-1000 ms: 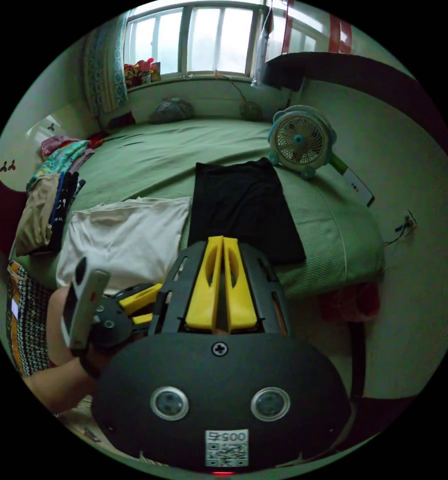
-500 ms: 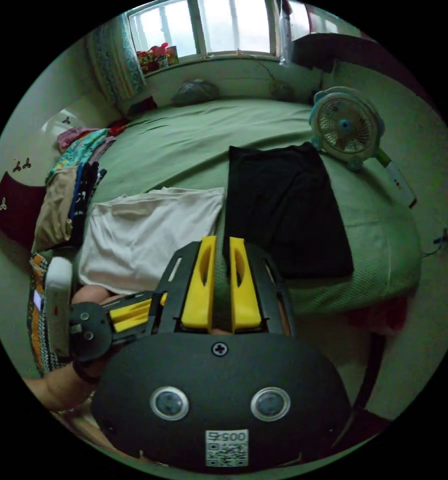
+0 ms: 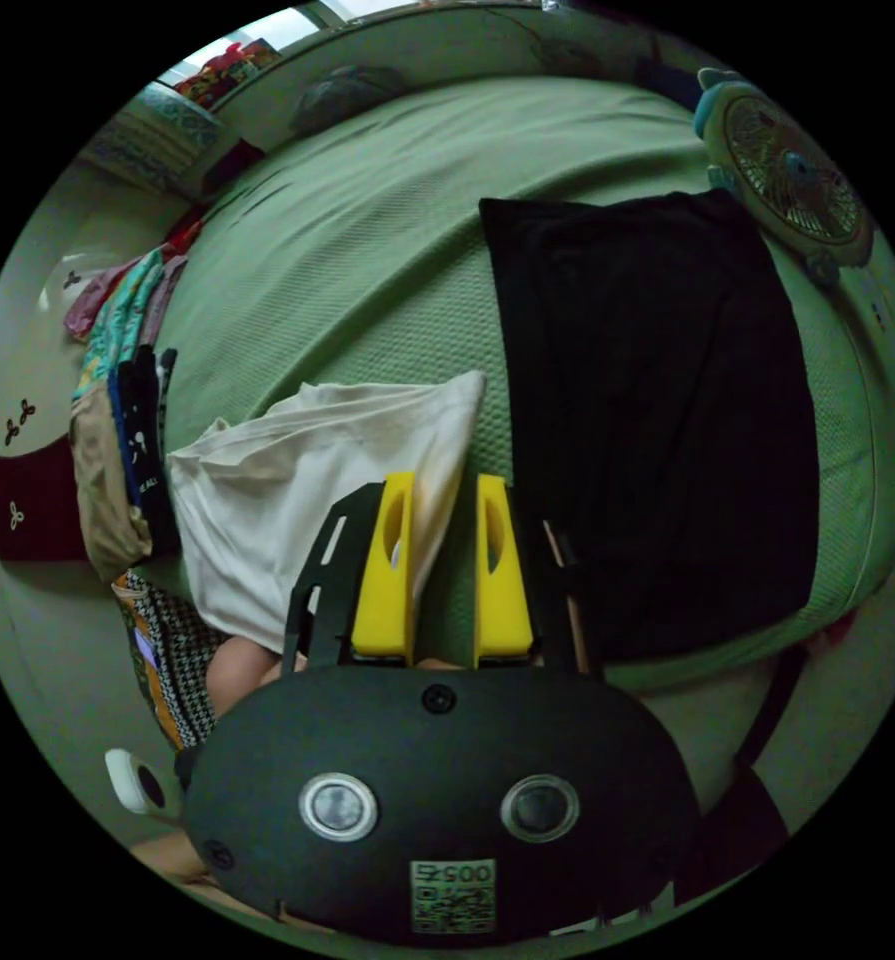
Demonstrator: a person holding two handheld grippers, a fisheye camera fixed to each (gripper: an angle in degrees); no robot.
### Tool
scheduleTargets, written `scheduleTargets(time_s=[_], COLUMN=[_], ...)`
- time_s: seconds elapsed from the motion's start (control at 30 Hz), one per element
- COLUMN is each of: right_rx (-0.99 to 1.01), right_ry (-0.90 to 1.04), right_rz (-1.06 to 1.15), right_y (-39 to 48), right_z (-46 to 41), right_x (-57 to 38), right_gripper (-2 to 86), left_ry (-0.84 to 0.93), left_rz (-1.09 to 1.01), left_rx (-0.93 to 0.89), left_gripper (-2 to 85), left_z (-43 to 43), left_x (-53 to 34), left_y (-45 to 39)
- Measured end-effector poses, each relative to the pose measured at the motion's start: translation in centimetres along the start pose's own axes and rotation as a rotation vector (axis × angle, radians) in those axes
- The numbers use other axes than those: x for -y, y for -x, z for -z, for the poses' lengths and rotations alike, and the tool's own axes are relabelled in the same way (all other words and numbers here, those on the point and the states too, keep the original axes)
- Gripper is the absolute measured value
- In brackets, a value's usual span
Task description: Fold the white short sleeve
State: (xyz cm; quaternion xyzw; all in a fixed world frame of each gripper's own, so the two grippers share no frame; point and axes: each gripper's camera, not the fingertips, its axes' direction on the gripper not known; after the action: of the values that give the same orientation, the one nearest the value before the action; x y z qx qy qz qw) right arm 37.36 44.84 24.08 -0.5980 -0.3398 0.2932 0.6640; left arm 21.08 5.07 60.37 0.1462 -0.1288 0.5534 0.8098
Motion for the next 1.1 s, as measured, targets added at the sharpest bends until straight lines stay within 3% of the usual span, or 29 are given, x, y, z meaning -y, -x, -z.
scheduleTargets(time_s=[0.2,0.47,0.83,1.1], right_rx=[0.084,0.001,-0.323,-0.399], right_ry=[-0.035,-0.132,-0.187,-0.172], right_rz=[-0.006,0.023,-0.058,0.017], right_y=[1.2,5.6,6.2,14.1], right_z=[0.0,4.4,9.9,9.4], right_x=[1.9,4.9,5.8,4.6], right_gripper=[1.5,-0.8,-1.1,-1.2], left_ry=[-0.005,-0.084,-0.166,-0.168], left_rz=[-0.012,-0.003,-0.077,-0.035], left_rx=[-0.033,-0.091,-0.192,-0.204], left_gripper=[3.7,3.7,3.8,3.7], left_z=[1.5,4.9,9.8,13.4], left_x=[-0.8,-0.2,1.7,-1.4], left_y=[1.2,3.0,3.5,8.2])
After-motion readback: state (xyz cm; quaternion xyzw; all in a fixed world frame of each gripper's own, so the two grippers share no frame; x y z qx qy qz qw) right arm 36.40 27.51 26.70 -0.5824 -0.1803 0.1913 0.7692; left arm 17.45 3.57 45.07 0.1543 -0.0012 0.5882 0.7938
